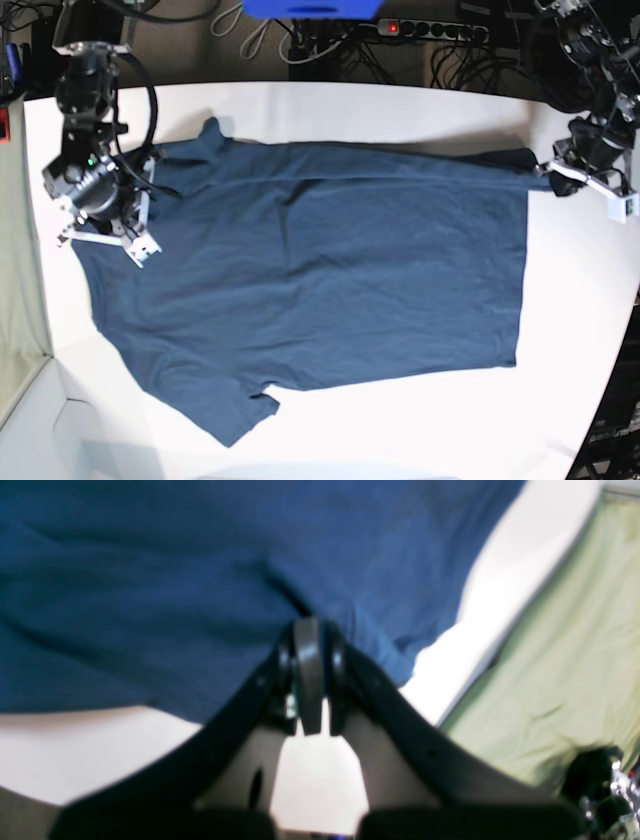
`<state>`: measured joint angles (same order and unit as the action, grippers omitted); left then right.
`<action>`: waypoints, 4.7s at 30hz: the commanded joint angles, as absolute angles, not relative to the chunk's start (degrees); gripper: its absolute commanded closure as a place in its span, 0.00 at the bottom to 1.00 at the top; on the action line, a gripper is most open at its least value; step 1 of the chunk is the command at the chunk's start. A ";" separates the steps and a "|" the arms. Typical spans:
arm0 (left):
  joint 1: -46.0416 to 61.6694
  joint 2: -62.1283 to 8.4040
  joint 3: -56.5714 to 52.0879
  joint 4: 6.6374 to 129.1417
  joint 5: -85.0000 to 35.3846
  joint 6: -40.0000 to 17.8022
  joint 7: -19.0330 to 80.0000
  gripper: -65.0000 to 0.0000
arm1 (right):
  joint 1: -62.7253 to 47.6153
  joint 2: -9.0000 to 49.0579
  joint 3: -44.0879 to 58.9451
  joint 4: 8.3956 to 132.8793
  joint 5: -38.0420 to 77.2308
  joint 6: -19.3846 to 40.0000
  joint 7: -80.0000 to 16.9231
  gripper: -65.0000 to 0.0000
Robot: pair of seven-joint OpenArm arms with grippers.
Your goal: Layout the t-shirt on the table in an organized manner, then fold the t-shirt properly
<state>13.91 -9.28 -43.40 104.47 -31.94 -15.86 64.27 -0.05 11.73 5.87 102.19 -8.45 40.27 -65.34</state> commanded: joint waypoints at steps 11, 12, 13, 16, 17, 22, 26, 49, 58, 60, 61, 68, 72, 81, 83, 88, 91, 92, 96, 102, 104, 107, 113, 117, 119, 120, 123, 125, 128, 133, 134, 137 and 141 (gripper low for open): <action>11.91 -12.53 -43.82 104.75 -33.01 -15.78 63.60 1.00 | 6.20 15.69 6.64 96.13 -8.48 40.00 -61.67 1.00; 11.91 -12.62 -43.82 105.27 -33.01 -15.78 63.69 1.00 | 6.73 15.78 6.64 96.13 -8.48 40.00 -61.67 1.00; 11.91 -12.70 -43.82 105.80 -33.01 -15.78 63.69 1.00 | 6.99 15.96 6.90 96.13 -8.48 40.00 -61.67 1.00; 11.91 -12.79 -43.82 107.03 -33.01 -15.78 63.96 1.00 | 7.52 16.04 9.71 95.96 -8.48 40.00 -61.67 1.00; 11.91 -12.79 -43.74 107.12 -33.01 -15.78 63.96 1.00 | 7.60 16.04 10.42 95.87 -8.48 40.00 -61.58 1.00; 11.21 -12.53 -43.56 107.03 -32.75 -15.78 63.96 1.00 | 9.10 16.04 11.03 93.58 -8.48 40.00 -60.70 1.00; 11.21 -12.44 -43.56 106.59 -32.48 -15.78 63.52 1.00 | 9.10 16.04 10.95 90.68 -8.48 40.00 -58.33 1.00; 3.21 -12.88 -38.29 87.87 -32.48 -15.78 63.25 1.00 | 14.99 15.78 10.68 85.32 -8.48 40.00 -55.96 1.00; 2.15 -12.62 -38.11 87.52 -29.58 -15.78 59.12 1.00 | 15.87 15.78 10.68 85.32 -8.48 40.00 -55.87 1.00; 2.07 -12.44 -38.11 87.52 -28.88 -15.78 59.03 1.00 | 16.66 15.69 10.68 84.53 -8.48 40.00 -55.69 1.00; 2.07 -12.44 -38.11 87.52 -28.79 -15.78 59.03 1.00 | 17.01 15.69 10.68 83.74 -8.48 40.00 -55.25 1.00; 1.98 -12.62 -38.11 87.43 -28.79 -15.78 58.95 0.99 | 18.95 15.69 10.77 77.49 -8.48 40.00 -54.20 1.00; 0.92 -12.62 -38.02 87.34 -28.79 -15.78 59.47 0.99 | 18.95 15.69 10.77 77.41 -8.48 40.00 -53.85 0.95; 1.19 -13.85 -36.44 85.14 -29.23 -15.78 59.56 0.41 | 18.51 15.78 12.00 79.87 -8.31 40.00 -54.11 0.44; 1.19 -13.85 -36.53 85.76 -29.32 -15.78 59.56 0.29 | 18.51 15.78 13.14 80.57 -8.31 40.00 -54.37 0.44; 2.33 -13.85 -36.88 91.82 -29.41 -15.78 59.56 0.21 | 18.07 16.04 16.66 80.40 -8.31 40.00 -54.46 0.44; 4.62 -13.58 -36.97 96.40 -29.41 -15.78 59.56 0.21 | 16.04 16.48 18.95 80.66 -8.31 40.00 -54.02 0.44; 5.32 -13.49 -36.97 97.63 -29.41 -15.78 59.56 0.21 | 15.43 16.48 19.21 80.66 -8.31 40.00 -54.02 0.44; 8.40 -11.74 -36.62 99.91 -29.49 -15.87 59.56 0.21 | 12.70 16.48 20.09 80.57 -8.31 40.00 -53.85 0.44; 12.09 -9.36 -36.70 98.15 -29.41 -15.87 58.95 0.21 | 10.59 16.40 20.09 80.57 -8.31 40.00 -53.85 0.44; 12.09 -8.40 -36.88 97.01 -29.23 -15.87 58.95 0.21 | 10.59 16.31 20.09 80.57 -8.31 40.00 -53.85 0.44; 12.18 -8.04 -36.97 96.40 -28.88 -15.87 58.95 0.21 | 10.59 16.31 20.09 80.57 -8.31 40.00 -53.85 0.44; 13.67 -7.87 -36.97 96.40 -28.88 -15.78 59.12 0.21 | 10.68 16.31 20.00 80.57 -8.31 40.00 -53.85 0.44; 14.90 -7.87 -36.62 95.87 -28.88 -15.78 58.86 0.21 | 10.68 16.31 20.00 80.48 -8.31 40.00 -53.76 0.44; 14.55 -7.87 -36.53 94.11 -28.88 -15.78 58.86 0.21 | 10.68 16.22 20.00 80.22 -8.31 40.00 -52.70 0.44; 14.46 -7.87 -36.53 93.05 -28.88 -15.78 58.86 0.21 | 10.68 16.22 20.09 80.13 -8.31 40.00 -52.09 0.44; 14.11 -7.87 -36.53 90.24 -28.88 -15.78 58.86 0.21 | 10.59 16.13 20.09 80.13 -8.31 40.00 -51.56 0.44; 13.58 -7.96 -36.53 88.57 -28.88 -15.78 58.86 0.21 | 10.59 16.13 20.09 80.13 -8.31 40.00 -51.56 0.44; 13.14 -7.96 -36.53 87.52 -29.14 -15.78 58.86 0.21 | 10.59 16.22 20.09 80.13 -8.31 40.00 -51.56 0.44; 13.05 -7.96 -36.44 87.16 -29.41 -16.13 58.86 0.29 | 10.59 16.40 20.09 80.13 -8.31 40.00 -51.56 0.44; 12.97 -7.96 -36.44 87.08 -29.41 -17.54 58.86 0.37 | 10.59 16.48 20.09 80.13 -8.31 40.00 -51.56 0.44; 12.88 -7.96 -36.53 86.99 -28.79 -23.34 58.86 0.69 | 10.59 16.48 20.09 80.13 -8.31 40.00 -51.56 0.44; 12.88 -7.96 -36.53 86.99 -28.79 -25.80 58.86 0.81 | 10.59 16.66 20.09 80.13 -8.31 40.00 -51.56 0.44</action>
<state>12.53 -7.73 -36.64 86.83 -29.67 -25.71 56.82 9.50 15.55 19.86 79.33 -8.58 40.27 -52.27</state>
